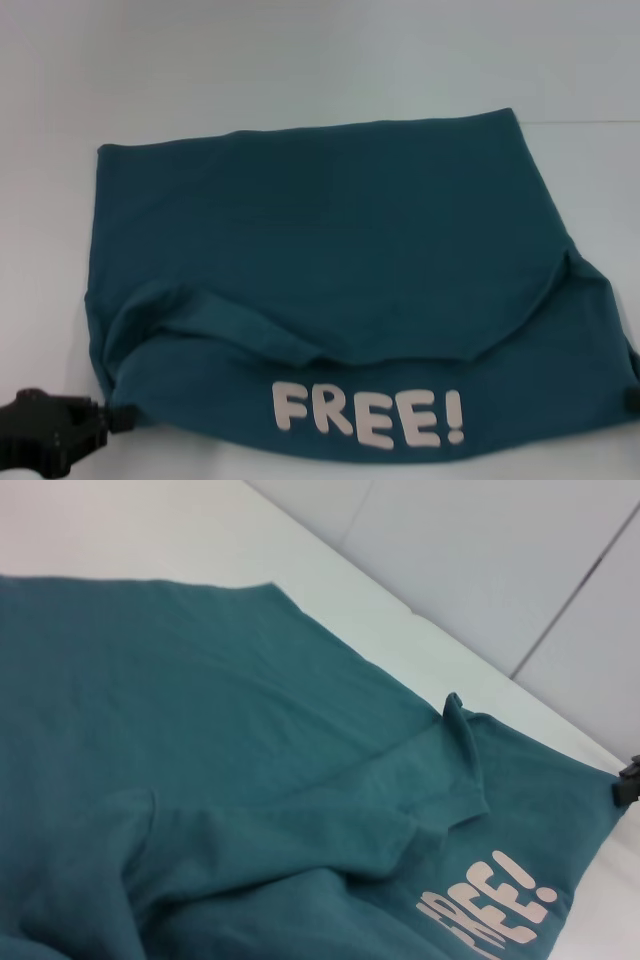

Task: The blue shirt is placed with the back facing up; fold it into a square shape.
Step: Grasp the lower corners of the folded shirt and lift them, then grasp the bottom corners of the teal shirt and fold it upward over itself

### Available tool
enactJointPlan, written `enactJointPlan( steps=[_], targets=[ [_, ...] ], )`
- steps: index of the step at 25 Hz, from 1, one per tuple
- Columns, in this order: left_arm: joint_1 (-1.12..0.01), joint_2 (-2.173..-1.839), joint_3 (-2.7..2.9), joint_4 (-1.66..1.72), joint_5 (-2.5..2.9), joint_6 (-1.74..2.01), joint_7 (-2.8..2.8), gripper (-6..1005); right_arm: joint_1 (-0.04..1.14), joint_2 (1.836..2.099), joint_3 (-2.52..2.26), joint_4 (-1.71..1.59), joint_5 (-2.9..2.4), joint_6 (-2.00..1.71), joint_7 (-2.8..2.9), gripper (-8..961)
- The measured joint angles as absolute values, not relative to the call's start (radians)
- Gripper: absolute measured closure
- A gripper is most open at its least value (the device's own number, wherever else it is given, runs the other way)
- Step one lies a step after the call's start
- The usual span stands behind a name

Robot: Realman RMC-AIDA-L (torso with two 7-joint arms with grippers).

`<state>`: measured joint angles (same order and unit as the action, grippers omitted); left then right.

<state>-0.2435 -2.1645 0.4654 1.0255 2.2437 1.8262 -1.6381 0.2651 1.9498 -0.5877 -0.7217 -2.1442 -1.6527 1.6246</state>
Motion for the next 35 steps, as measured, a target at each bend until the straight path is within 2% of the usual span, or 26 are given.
enactJointPlan(
  steps=[23,29,35],
  targets=[
    [-0.213,-2.164,0.398,1.024,2.409,2.027,-1.643,956,0.186,1.952,-0.376,-0.739,-2.391,-1.905,1.483,915],
    [-0.208,-2.165,0.377,1.023,2.412,2.033,-1.645,957,0.192,1.952,-0.353,-0.733,-2.406,-1.903,1.482,914],
    [-0.274,-2.145,0.317,1.002,2.401,2.023,-1.660,957,0.250,1.948,-0.290,-0.730,-2.400,-1.900,1.488,915]
  ],
)
